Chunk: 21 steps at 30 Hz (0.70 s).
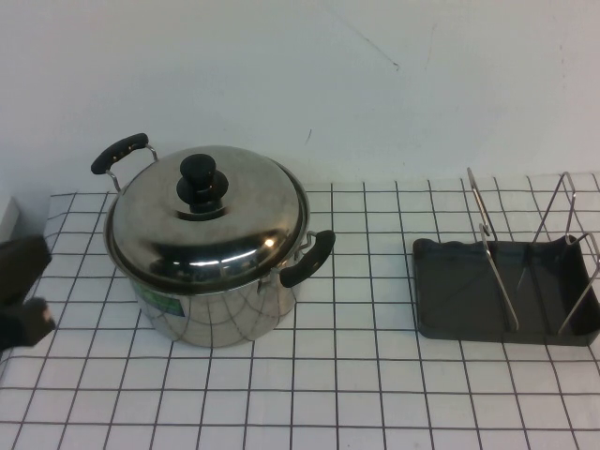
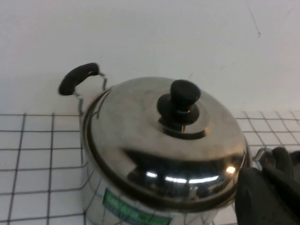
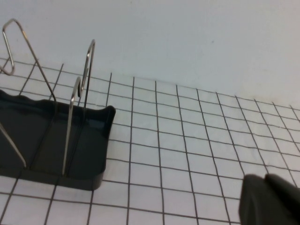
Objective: Put pot lid on rack
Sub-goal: Open the pot
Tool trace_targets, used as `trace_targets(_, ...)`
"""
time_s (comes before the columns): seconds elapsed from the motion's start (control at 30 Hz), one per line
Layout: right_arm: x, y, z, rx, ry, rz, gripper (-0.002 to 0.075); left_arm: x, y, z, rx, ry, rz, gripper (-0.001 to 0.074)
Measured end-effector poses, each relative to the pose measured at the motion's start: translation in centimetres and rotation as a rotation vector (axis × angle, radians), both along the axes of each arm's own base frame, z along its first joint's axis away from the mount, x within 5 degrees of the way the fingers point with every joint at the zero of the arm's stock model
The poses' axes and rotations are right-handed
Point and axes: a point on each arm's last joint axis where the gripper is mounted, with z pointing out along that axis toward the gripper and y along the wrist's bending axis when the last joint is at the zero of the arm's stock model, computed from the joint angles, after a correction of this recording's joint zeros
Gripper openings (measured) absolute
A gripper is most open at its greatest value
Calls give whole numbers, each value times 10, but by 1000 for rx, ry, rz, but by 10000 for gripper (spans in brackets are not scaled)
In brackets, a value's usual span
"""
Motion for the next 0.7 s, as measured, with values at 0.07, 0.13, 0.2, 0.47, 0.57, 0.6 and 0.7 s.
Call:
trace_targets(0.07,0,0,-1,2,4,0,-4,13,-3,-1,-57,-13,-11,-2)
trace_targets(0.13,0,0,-5,3,16,0,-4,29,-2,-2,-95,-31,12,-2)
trace_targets(0.2,0,0,-10,4,30,0,-4,47,-1,-5,-74,-43,33,-2)
trace_targets(0.47,0,0,-14,10,45,0,-4,102,-7,-23,145,-40,-75,127)
trace_targets(0.57,0,0,-14,10,45,0,-4,119,-15,-27,126,-25,-163,288)
trace_targets(0.6,0,0,-14,10,45,0,-4,126,-18,-29,117,-17,-190,347)
trace_targets(0.7,1,1,-14,21,44,1,-4,147,-23,-36,91,13,-232,459)
